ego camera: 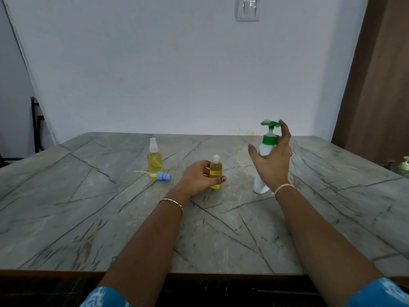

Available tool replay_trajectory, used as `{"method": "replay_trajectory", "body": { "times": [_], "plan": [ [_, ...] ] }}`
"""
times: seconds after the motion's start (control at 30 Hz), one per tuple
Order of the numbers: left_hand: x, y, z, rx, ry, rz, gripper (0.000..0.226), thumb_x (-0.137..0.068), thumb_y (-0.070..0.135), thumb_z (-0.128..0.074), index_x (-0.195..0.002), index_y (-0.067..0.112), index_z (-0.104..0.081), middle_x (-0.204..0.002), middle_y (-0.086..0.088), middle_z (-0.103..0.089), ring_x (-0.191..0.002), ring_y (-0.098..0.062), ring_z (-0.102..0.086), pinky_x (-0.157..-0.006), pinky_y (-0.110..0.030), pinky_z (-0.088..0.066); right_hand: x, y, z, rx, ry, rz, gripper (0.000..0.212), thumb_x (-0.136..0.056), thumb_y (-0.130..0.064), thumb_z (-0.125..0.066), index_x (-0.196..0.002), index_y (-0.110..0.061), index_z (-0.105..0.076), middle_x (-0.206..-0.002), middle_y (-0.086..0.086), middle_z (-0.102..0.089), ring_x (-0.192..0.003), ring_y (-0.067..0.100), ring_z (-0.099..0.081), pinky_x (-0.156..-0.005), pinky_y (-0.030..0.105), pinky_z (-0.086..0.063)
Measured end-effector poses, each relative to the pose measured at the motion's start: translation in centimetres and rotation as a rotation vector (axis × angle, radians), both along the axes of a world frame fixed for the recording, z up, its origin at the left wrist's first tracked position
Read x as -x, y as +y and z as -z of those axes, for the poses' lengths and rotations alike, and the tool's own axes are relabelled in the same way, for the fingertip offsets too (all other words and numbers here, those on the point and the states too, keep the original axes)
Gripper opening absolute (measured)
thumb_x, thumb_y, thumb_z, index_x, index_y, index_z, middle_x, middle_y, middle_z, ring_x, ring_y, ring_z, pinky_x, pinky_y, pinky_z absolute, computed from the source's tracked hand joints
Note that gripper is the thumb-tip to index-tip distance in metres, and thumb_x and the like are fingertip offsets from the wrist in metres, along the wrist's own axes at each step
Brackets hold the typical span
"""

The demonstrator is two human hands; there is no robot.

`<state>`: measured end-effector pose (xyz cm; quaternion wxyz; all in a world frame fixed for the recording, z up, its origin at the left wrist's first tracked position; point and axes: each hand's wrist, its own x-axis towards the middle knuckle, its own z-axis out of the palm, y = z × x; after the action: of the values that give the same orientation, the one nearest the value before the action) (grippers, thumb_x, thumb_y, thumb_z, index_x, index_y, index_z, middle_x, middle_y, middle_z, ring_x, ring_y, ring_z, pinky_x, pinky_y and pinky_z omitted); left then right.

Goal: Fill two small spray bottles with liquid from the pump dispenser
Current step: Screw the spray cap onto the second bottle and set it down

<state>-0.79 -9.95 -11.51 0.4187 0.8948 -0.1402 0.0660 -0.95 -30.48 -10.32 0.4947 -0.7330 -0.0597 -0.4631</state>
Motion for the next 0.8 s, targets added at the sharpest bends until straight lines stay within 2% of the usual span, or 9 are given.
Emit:
{"method": "replay_trajectory", "body": {
  "times": [0.1, 0.2, 0.27, 0.37, 0.43, 0.5, 0.6, 0.73, 0.8],
  "plan": [
    [0.2, 0.1, -0.3, 0.028, 0.041, -0.009, 0.046, -0.066, 0.045, -0.083, -0.102, 0.021, -0.067, -0.102, -0.001, -0.072, -0.098, -0.016, -0.066, -0.097, -0.039, -0.049, -0.1, 0.1, 0.2, -0.009, 0.008, -0.030, 0.095, -0.077, -0.045, -0.075, -0.151, -0.029, -0.016, -0.147, 0.002, -0.035, -0.130, 0.018, -0.035, -0.100, 0.032, -0.034],
    [0.8, 0.0, -0.9, 0.057, 0.079, 0.002, 0.043, -0.064, 0.043, -0.085, -0.096, 0.022, -0.067, -0.103, -0.005, -0.072, -0.099, -0.019, -0.067, -0.098, -0.042, -0.049, 0.3, 0.6, -0.1, 0.006, -0.046, 0.028, 0.090, -0.083, -0.057, -0.059, -0.152, -0.020, -0.015, -0.154, 0.008, -0.021, -0.142, 0.022, -0.019, -0.110, 0.037, -0.025],
    [1.1, 0.0, -1.1, 0.074, 0.098, 0.014, 0.049, -0.058, 0.047, -0.086, -0.094, 0.020, -0.068, -0.101, -0.006, -0.073, -0.098, -0.022, -0.067, -0.097, -0.043, -0.050, 0.9, 1.1, -0.4, 0.075, -0.109, 0.125, 0.082, -0.088, -0.052, -0.054, -0.151, -0.014, -0.018, -0.156, 0.009, -0.016, -0.145, 0.023, -0.014, -0.113, 0.043, -0.025],
    [1.3, 0.5, -1.3, 0.116, 0.133, 0.028, 0.066, -0.042, 0.055, -0.082, -0.094, 0.015, -0.070, -0.096, -0.009, -0.074, -0.096, -0.025, -0.069, -0.094, -0.045, -0.052, 1.5, 1.8, -0.9, 0.227, -0.252, 0.219, 0.063, -0.091, -0.033, -0.057, -0.144, -0.014, -0.028, -0.154, 0.005, -0.015, -0.144, 0.025, -0.015, -0.112, 0.057, -0.028],
    [1.9, 0.9, -1.6, 0.124, 0.156, 0.028, 0.063, -0.044, 0.050, -0.083, -0.094, 0.013, -0.070, -0.096, -0.010, -0.074, -0.095, -0.025, -0.069, -0.093, -0.045, -0.053, 2.0, 2.6, -1.1, 0.362, -0.300, 0.211, 0.056, -0.090, -0.029, -0.055, -0.139, -0.015, -0.033, -0.152, 0.005, -0.017, -0.144, 0.026, -0.016, -0.113, 0.056, -0.024],
    [2.6, 1.5, -1.9, 0.128, 0.166, 0.023, 0.057, -0.048, 0.045, -0.085, -0.093, 0.013, -0.071, -0.095, -0.011, -0.074, -0.095, -0.025, -0.069, -0.091, -0.045, -0.054, 2.5, 3.5, -1.2, 0.483, -0.319, 0.170, 0.054, -0.088, -0.027, -0.056, -0.136, -0.015, -0.036, -0.151, 0.008, -0.021, -0.142, 0.029, -0.022, -0.114, 0.050, -0.024],
    [3.6, 2.6, -1.9, 0.145, 0.177, 0.017, 0.040, -0.065, 0.028, -0.087, -0.097, 0.010, -0.071, -0.096, -0.011, -0.074, -0.095, -0.025, -0.069, -0.090, -0.039, -0.055, 3.2, 4.9, -1.0, 0.590, -0.314, 0.072, 0.055, -0.081, -0.015, -0.063, -0.132, -0.015, -0.039, -0.145, 0.011, -0.032, -0.133, 0.029, -0.035, -0.105, 0.044, -0.037],
    [5.2, 5.0, -1.8, 0.185, 0.173, -0.016, 0.042, -0.070, 0.021, -0.084, -0.106, 0.005, -0.067, -0.100, -0.007, -0.072, -0.091, -0.018, -0.068, -0.077, -0.023, -0.056, 3.6, 7.1, -0.9, 0.643, -0.151, -0.041, 0.051, -0.080, -0.013, -0.064, -0.125, -0.021, -0.044, -0.141, 0.005, -0.031, -0.104, 0.022, -0.053, -0.081, 0.033, -0.048],
    [5.7, 6.6, -1.9, 0.194, 0.164, -0.053, 0.046, -0.069, 0.021, -0.084, -0.108, 0.006, -0.066, -0.102, -0.006, -0.071, -0.094, -0.018, -0.067, -0.081, -0.026, -0.055, 3.3, 8.1, -0.7, 0.688, -0.016, -0.073, 0.045, -0.080, -0.017, -0.064, -0.122, -0.022, -0.048, -0.137, 0.004, -0.032, -0.099, 0.022, -0.054, -0.075, 0.032, -0.048]
  ]
}}
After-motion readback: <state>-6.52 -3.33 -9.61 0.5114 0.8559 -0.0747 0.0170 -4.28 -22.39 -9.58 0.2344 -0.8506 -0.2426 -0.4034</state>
